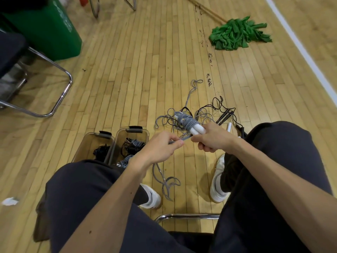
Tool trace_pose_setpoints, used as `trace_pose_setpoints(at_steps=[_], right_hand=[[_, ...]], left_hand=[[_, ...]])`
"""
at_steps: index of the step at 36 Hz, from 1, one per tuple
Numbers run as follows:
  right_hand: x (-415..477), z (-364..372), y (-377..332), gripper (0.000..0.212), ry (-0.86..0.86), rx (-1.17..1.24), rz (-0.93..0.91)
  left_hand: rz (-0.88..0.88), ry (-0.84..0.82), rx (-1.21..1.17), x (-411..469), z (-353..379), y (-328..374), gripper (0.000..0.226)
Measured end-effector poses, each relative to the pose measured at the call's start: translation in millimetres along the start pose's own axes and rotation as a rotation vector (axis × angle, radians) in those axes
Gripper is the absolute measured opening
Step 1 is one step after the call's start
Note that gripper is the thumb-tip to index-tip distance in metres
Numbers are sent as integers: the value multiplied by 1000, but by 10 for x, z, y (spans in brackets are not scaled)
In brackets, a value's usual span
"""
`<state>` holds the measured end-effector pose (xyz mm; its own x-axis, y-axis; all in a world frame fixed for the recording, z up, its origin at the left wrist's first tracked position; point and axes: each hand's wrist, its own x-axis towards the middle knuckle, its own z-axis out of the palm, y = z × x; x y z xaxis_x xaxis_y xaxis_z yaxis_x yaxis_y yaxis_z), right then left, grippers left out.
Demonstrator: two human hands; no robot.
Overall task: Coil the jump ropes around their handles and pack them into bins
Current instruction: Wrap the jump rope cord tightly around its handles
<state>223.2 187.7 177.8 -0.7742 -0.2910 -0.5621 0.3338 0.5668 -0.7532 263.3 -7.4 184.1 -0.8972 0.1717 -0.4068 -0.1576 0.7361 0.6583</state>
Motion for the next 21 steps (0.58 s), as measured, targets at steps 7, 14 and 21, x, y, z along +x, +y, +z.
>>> trace_pose_setpoints(at_steps=[7, 14, 21], right_hand=[[-15, 20, -13, 15, 11, -20, 24], [3, 68, -7, 12, 9, -83, 106], [38, 83, -5, 19, -22, -177, 165]], left_hand=[[45, 115, 242, -85, -100, 66, 30], [129, 193, 523, -138, -115, 118, 25], [292, 267, 624, -129, -151, 110, 30]])
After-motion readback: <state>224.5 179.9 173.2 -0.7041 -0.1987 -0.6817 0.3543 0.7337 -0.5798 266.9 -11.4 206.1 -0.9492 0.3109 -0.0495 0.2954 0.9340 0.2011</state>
